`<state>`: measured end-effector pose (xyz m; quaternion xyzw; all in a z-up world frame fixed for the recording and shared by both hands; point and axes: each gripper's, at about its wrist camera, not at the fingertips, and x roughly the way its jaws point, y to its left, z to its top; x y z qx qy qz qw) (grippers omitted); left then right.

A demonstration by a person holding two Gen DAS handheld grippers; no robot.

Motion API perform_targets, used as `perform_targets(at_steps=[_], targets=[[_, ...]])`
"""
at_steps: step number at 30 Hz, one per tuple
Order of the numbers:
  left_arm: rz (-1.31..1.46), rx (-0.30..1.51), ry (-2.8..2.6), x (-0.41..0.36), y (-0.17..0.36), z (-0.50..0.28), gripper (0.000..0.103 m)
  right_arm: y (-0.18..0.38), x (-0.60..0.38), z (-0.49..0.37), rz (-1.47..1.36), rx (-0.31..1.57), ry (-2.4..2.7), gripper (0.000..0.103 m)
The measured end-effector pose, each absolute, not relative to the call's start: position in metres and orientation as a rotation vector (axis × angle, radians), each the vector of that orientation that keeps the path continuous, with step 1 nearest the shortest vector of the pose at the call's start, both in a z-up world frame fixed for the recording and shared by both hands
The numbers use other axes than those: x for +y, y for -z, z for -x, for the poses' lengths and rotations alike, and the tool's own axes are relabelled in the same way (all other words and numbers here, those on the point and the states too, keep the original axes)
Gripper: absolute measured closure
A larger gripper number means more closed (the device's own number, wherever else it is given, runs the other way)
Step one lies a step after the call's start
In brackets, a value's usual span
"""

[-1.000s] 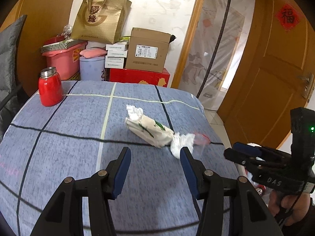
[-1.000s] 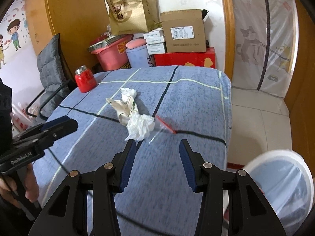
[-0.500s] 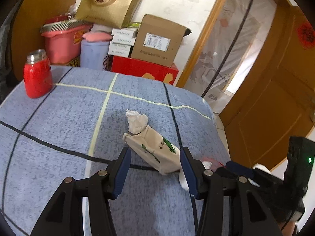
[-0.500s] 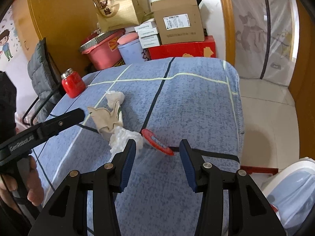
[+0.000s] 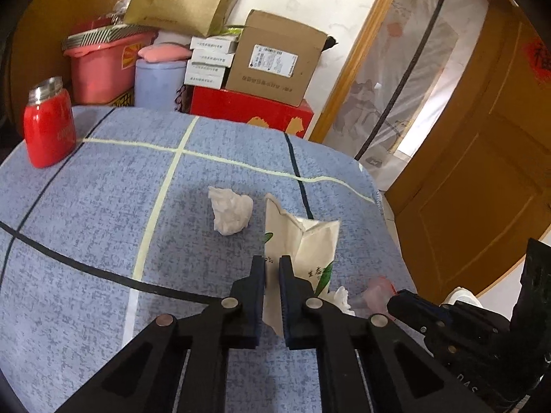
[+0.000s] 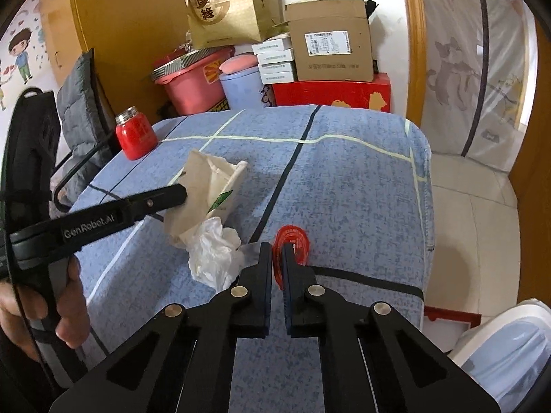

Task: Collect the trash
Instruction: 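Grasp the white paper bag with the left gripper while the right grasps the red lid, then carry the paper bag and red lid over the bin with both tools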

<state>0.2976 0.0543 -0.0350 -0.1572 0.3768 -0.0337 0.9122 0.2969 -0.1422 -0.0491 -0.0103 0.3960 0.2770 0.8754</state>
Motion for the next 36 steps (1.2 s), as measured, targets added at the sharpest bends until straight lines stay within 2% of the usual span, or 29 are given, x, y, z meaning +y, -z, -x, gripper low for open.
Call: perform_targets(at_steps=[19,36], targets=[[0.209,0.657,0.105,0.035,-0.016,-0.223,0.098,0.015,-0.178,-0.240,-0.035,0.754,-0.577,0.098],[0.189,0.661,0.204,-0.011,-0.021,-0.164,0.098,-0.003,-0.231,-0.178,-0.076,0.710,-0.512,0.098]])
